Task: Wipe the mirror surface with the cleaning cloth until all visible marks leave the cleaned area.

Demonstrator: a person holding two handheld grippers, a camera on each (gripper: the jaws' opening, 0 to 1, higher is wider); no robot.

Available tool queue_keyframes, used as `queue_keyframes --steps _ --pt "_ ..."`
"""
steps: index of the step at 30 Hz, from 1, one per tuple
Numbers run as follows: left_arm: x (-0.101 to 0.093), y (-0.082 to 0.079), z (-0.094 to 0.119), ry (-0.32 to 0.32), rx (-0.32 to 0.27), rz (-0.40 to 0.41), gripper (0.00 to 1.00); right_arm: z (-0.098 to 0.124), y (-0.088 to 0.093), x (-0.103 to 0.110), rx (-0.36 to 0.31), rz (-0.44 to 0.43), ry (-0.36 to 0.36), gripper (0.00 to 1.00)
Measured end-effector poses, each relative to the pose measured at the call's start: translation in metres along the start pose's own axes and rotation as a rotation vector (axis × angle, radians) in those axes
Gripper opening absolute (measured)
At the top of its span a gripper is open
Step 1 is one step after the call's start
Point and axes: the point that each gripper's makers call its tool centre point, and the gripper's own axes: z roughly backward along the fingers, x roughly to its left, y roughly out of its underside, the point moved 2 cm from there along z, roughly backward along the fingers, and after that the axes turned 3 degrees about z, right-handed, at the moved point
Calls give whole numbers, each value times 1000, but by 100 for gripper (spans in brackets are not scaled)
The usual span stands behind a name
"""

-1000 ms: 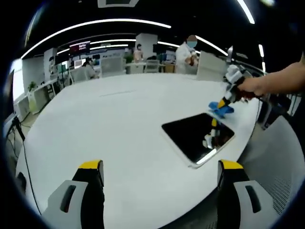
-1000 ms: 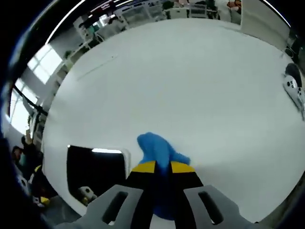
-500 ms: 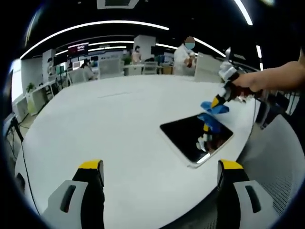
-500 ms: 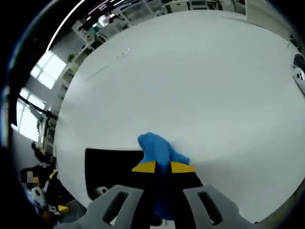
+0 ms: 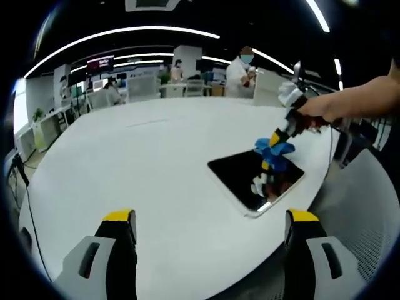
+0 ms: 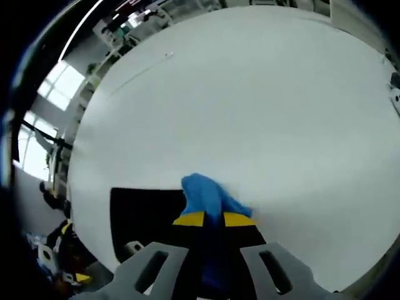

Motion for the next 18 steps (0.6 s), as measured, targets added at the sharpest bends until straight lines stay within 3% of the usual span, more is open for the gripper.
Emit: queue_keyframes --steps 12,18 --pt "0 0 1 7 2 2 99 -7 -2 20 8 12 2 4" --pt "-2 1 1 18 14 -6 99 -14 -2 40 20 27 -15 4"
